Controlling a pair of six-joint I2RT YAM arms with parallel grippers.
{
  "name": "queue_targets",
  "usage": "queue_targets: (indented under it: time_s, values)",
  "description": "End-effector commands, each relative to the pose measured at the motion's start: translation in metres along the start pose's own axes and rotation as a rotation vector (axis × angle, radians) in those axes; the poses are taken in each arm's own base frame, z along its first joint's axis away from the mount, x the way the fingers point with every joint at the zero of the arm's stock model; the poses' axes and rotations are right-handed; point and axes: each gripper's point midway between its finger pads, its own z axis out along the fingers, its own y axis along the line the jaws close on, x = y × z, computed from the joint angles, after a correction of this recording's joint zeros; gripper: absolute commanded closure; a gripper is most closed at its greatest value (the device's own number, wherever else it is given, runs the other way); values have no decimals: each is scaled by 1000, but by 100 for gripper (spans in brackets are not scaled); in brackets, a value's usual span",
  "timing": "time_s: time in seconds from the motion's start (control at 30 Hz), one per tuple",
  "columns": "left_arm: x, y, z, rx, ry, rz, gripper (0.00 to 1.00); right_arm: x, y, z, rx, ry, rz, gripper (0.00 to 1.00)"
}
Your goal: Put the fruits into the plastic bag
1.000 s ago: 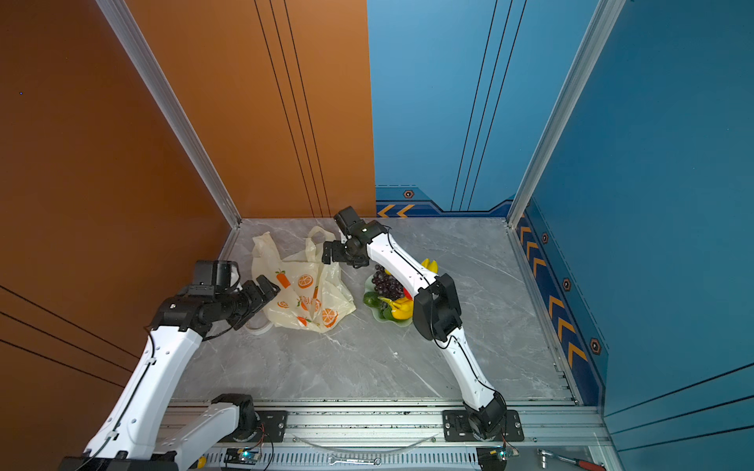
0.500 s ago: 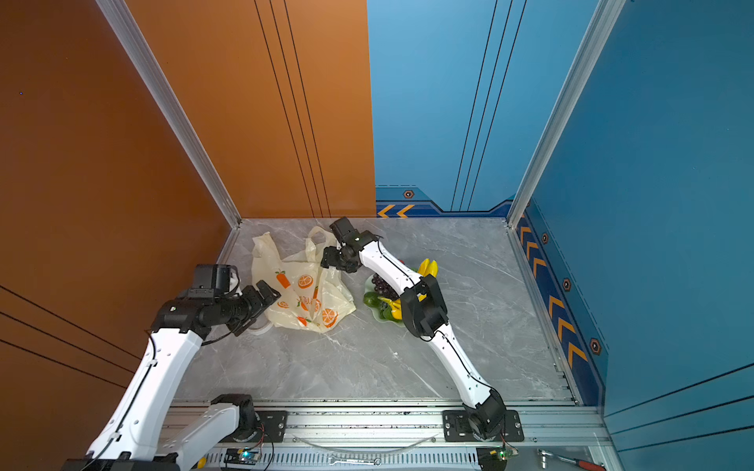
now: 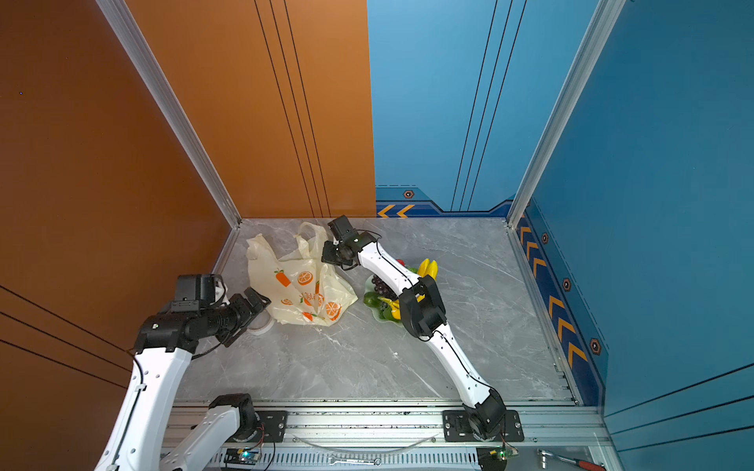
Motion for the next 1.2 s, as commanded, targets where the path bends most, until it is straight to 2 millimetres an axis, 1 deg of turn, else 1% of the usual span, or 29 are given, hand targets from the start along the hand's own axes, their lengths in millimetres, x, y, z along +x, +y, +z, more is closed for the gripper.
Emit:
queue_targets:
  time_s: [0.0,0.03,0.1,0.17,0.2,0.23,0.27,0.33,0.37,0.4,0.47,0.5,0.53,0.57,0.67,0.77,0.97,1.03,1.1,1.13,1.17]
  values:
    - [1,-2,-8,20,5,-6,3,-30,74,-62,-67,-174,-243,100]
    - [-6,-12,-19,49,-27,2,2,-34,90,-76,-71,-218,-314,100]
    - [-17,-25,-31,95,-67,10,2,-41,121,-104,-81,-307,-474,100]
    - [-27,-43,-46,167,-107,7,2,-43,153,-129,-92,-413,-648,100]
    - [-33,-50,-52,197,-123,4,2,-41,166,-138,-96,-460,-715,100]
    - [-38,-58,-59,227,-141,1,2,-42,182,-151,-106,-536,-791,100]
    - [-43,-64,-67,251,-160,-4,2,-42,193,-159,-114,-609,-842,100]
    - [-52,-75,-80,293,-194,-11,2,-48,209,-183,-139,-776,-881,100]
    - [-57,-79,-87,315,-213,-14,2,-52,215,-193,-160,-841,-885,100]
    - [-60,-83,-94,331,-229,-15,2,-55,217,-199,-178,-872,-886,100]
    - [-65,-88,-105,363,-260,-20,2,-63,216,-208,-196,-889,-875,100]
    - [-66,-88,-107,367,-268,-21,2,-64,214,-211,-207,-893,-876,100]
    - [-66,-88,-108,369,-271,-21,2,-62,211,-209,-224,-895,-885,100]
    - [-66,-86,-108,368,-273,-20,2,-63,214,-228,-255,-931,-896,100]
    - [-65,-83,-105,365,-272,-30,2,-58,207,-244,-307,-934,-942,100]
    - [-68,-82,-107,369,-286,-35,2,-61,190,-263,-302,-928,-949,100]
    - [-77,-84,-110,369,-306,-51,2,-73,169,-332,-258,-968,-976,100]
    - [-80,-85,-107,376,-301,-78,2,-71,167,-351,-245,-985,-989,100]
    - [-84,-86,-104,394,-290,-116,2,-65,168,-366,-243,-986,-1018,100]
    - [-86,-87,-103,410,-285,-141,2,-70,159,-374,-214,-995,-1022,100]
    - [-89,-89,-102,428,-282,-165,2,-71,154,-380,-198,-998,-1026,100]
